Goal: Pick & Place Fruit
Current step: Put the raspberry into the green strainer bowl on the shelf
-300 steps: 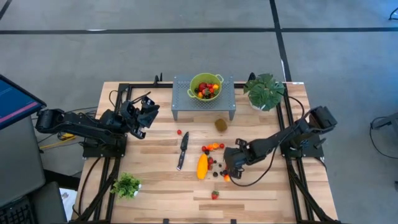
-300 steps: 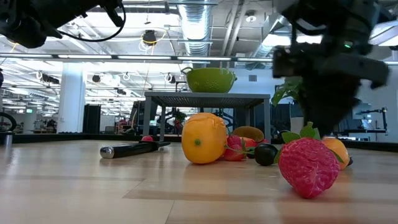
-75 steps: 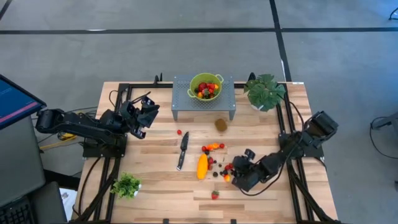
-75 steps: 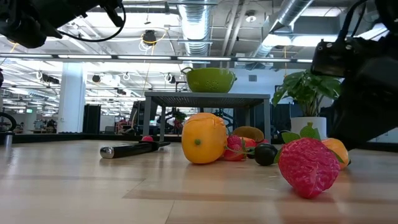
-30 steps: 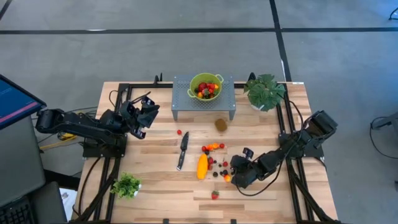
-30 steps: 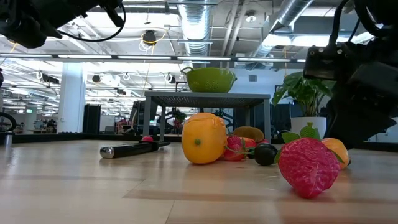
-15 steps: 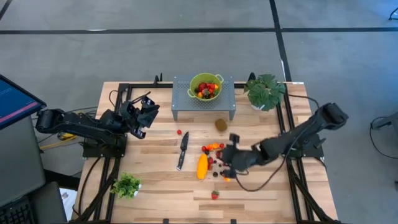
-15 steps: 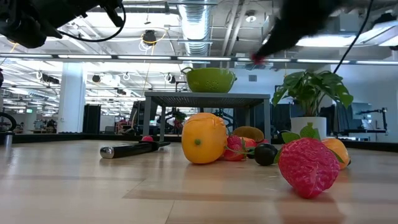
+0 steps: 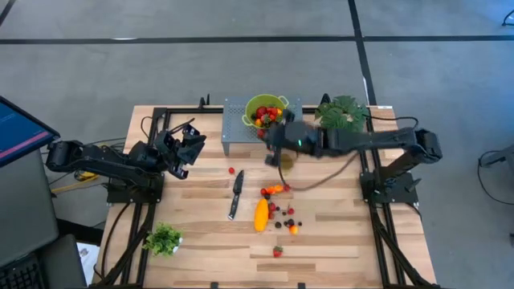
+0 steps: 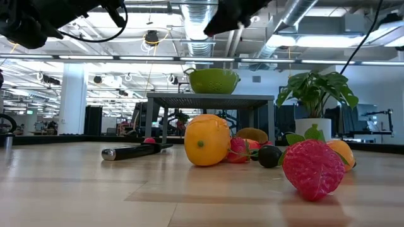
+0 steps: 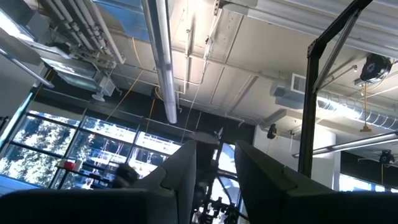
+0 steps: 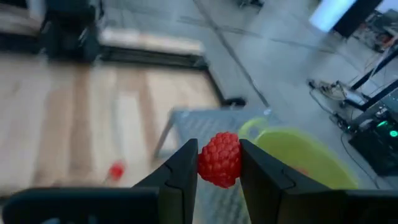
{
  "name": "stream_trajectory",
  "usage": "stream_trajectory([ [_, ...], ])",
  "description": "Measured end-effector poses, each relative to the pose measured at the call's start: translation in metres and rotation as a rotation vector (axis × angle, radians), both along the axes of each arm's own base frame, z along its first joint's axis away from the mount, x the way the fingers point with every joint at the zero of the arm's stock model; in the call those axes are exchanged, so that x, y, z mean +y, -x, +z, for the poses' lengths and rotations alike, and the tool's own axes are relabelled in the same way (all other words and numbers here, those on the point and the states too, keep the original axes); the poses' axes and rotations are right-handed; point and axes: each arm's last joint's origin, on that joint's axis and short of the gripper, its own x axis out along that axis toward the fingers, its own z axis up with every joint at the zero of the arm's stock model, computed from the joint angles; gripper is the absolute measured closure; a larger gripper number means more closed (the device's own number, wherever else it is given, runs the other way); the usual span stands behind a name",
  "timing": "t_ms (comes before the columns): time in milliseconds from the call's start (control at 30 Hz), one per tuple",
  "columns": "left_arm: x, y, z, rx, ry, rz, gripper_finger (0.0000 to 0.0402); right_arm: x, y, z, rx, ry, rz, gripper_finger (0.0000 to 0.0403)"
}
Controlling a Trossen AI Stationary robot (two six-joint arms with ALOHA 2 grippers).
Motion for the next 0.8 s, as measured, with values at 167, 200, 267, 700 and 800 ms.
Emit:
stream_trajectory([
  [167,0.0,0.0,0.0,0.0,-0.001,0.0,0.0296,-0.043,0.004,-0.007,0.019,-0.048,-0.116,0.031],
  [200,0.0,0.0,0.0,0.0,0.0,0.0,0.0296,-0.049,0.005,-0.008,0.019,-0.057,-0.134,0.031],
  [267,0.0,0.0,0.0,0.0,-0.002,-0.003,0.0296,-0.062,0.009,-0.011,0.034,-0.08,-0.178,0.031],
  [700,0.0,0.0,0.0,0.0,-0.002,-0.002,0.0296,-0.084,0.018,-0.016,0.042,-0.194,-0.232,0.0293],
  [800,0.0,0.0,0.0,0.0,-0.002,-0.001,0.0296,-0.084,0.019,-0.016,0.044,-0.195,-0.233,0.0265],
])
